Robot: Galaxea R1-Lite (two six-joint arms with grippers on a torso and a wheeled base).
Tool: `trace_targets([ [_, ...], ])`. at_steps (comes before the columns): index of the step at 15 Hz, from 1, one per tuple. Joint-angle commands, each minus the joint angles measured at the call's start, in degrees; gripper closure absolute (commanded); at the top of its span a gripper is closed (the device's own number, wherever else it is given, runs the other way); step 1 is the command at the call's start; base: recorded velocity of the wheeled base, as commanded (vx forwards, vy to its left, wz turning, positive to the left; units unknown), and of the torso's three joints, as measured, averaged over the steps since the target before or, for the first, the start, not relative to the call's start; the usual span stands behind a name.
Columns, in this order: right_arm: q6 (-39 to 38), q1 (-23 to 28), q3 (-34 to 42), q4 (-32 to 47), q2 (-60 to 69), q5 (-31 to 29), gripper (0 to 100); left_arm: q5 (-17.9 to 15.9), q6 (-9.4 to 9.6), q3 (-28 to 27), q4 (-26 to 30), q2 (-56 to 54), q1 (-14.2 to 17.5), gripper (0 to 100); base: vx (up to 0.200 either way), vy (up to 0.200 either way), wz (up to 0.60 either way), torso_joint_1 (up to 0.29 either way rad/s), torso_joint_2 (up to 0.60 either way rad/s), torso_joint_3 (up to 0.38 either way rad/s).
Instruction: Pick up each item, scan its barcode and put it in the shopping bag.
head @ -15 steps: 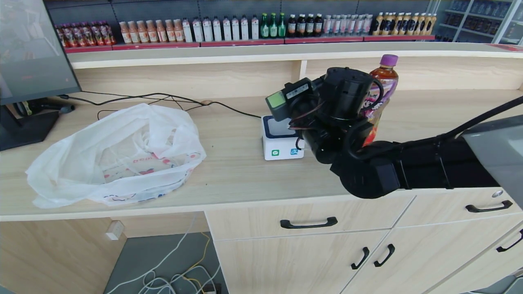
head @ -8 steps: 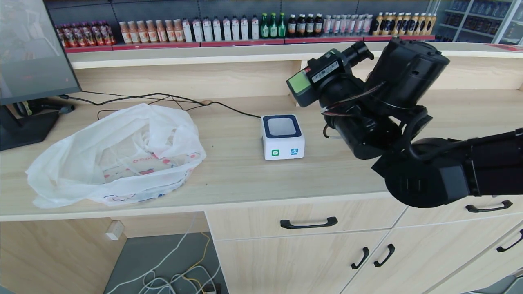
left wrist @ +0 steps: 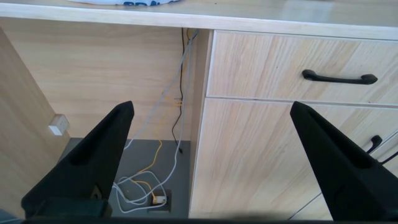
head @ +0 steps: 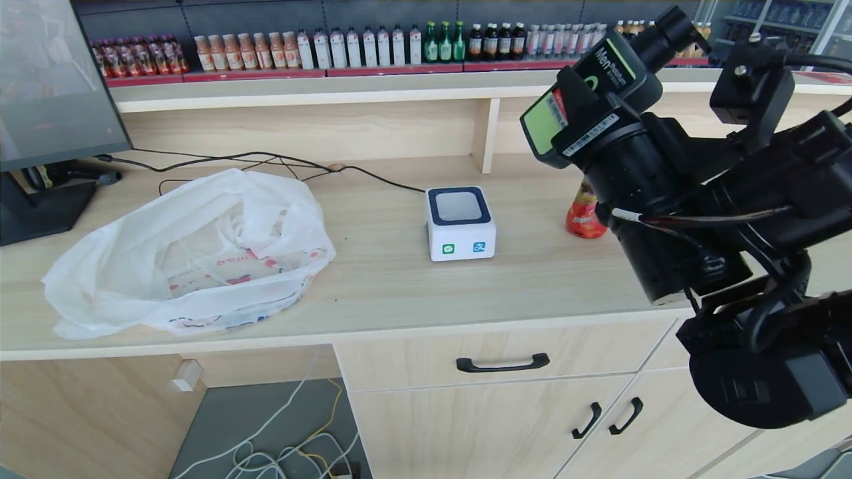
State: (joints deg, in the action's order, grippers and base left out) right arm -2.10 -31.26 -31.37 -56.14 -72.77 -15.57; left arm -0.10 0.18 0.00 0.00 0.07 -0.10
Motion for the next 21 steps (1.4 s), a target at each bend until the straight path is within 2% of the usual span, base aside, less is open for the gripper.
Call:
trace_targets([
  [1,-3.2,-2.1,2.5,0.1,1.8,0.3,100,0.0,-0.01,0.0,0.0,0.0,0.0,0,0.000,0.000,0.00,0.000,0.00,0.000],
  [5,-13.3,-6.4,2.0,-2.7,-1.9,5.6,100,0.0,-0.01,0.0,0.0,0.0,0.0,0,0.000,0.000,0.00,0.000,0.00,0.000],
  [6,-15.7,-8.7,2.4,-7.5,-4.8,5.9,100,0.0,-0.01,0.0,0.0,0.0,0.0,0,0.000,0.000,0.00,0.000,0.00,0.000],
  [9,-19.8,-10.8,1.1,-17.3,-11.3,6.4,100,0.0,-0.01,0.0,0.0,0.0,0.0,0,0.000,0.000,0.00,0.000,0.00,0.000],
  [11,-23.6,-13.0,0.3,-23.3,-15.0,9.9,100,0.0,-0.01,0.0,0.0,0.0,0.0,0,0.000,0.000,0.00,0.000,0.00,0.000],
  [13,-26.7,-16.6,1.0,-33.2,-17.6,14.5,100,0.0,-0.01,0.0,0.0,0.0,0.0,0,0.000,0.000,0.00,0.000,0.00,0.000],
  [18,-31.5,-18.3,-0.4,-33.9,-17.3,15.1,100,0.0,-0.01,0.0,0.0,0.0,0.0,0,0.000,0.000,0.00,0.000,0.00,0.000],
  [21,-31.3,-23.1,-0.9,-33.9,-16.1,16.2,100,0.0,-0.01,0.0,0.0,0.0,0.0,0,0.000,0.000,0.00,0.000,0.00,0.000],
])
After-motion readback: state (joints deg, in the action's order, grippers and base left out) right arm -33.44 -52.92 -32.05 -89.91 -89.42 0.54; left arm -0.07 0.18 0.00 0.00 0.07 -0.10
